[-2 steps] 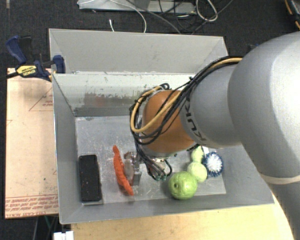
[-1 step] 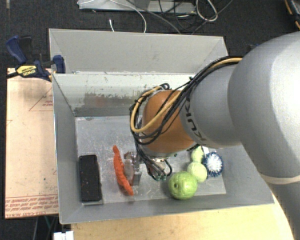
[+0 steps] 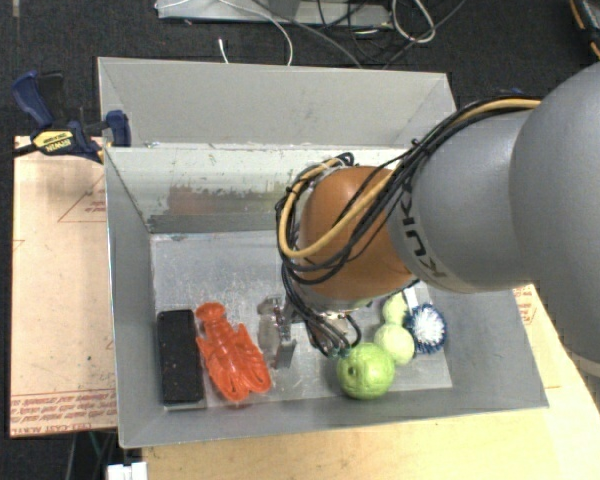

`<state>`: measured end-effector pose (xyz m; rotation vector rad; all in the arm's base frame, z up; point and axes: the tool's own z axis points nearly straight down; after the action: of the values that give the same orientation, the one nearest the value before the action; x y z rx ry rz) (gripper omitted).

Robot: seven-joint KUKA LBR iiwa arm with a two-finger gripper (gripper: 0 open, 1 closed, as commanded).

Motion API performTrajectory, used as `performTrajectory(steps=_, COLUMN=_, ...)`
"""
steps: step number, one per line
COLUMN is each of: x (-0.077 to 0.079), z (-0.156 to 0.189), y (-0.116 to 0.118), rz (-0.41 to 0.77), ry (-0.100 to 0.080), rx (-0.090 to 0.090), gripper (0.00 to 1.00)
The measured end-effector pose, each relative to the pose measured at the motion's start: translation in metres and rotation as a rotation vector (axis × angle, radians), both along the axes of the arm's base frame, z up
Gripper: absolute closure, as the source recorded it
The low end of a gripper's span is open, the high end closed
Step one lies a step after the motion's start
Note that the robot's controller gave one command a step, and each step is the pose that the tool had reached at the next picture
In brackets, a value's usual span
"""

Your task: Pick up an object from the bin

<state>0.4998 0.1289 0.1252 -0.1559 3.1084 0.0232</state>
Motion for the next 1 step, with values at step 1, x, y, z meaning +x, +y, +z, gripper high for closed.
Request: performTrajectory(steps=1, x=-0.0055, z=-0.0495, y=0.0421, rz=0.415, ry=-0.001, rx=-0.012, gripper=1.00)
